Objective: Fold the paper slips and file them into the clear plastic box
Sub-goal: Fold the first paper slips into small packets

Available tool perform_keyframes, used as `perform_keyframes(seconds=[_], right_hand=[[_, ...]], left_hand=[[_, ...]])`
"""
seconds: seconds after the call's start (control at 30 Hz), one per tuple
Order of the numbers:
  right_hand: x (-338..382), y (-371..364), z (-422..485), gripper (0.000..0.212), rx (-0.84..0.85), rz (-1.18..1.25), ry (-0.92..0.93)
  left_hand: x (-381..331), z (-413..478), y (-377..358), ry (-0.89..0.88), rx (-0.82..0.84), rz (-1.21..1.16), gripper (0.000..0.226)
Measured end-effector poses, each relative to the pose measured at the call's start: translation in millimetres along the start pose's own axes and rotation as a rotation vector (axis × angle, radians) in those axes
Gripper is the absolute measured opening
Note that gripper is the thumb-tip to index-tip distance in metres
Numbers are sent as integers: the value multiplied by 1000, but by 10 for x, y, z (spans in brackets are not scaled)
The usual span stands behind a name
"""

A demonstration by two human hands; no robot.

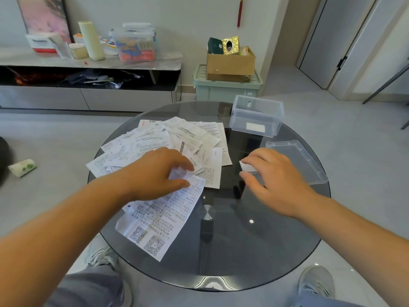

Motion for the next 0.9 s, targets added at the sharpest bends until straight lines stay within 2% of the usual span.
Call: perform_keyframes(seconds=[0.07,0.13,0.2,0.37,0.5,0.67,0.9], right_hand=[[230,32,25,40,8,96,-54],[487,-4,79,27,111,271,-128],[664,-83,158,26,186,406,-198],[859,-275,391,33,238,562,-337],[839,-259,448,27,313,707,-394],[467,-3,439,21,217,887,-438],[130,82,344,11,177,1189,-490]], left_hand=[[31,-48,29,3,-35,13,35],[81,-83,48,13,-81,-19,34],[123,-83,46,21,-137,-91,31],[192,-77,108,66,-289,-340,27],[221,-84,131,114,-287,-405,33],[217,-87,118,183,-283,-527,50],[-21,53,-56,186,-191,-671,43]])
Point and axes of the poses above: each hand's wrist, its own z-axis towards the middle knuckle, its own y-axis out of the back of the hand, x = y × z, the point moved 4 cm from there along z, towards the middle knuckle, and after that the axes turned 12 degrees about -z, right-handed, at the moved point
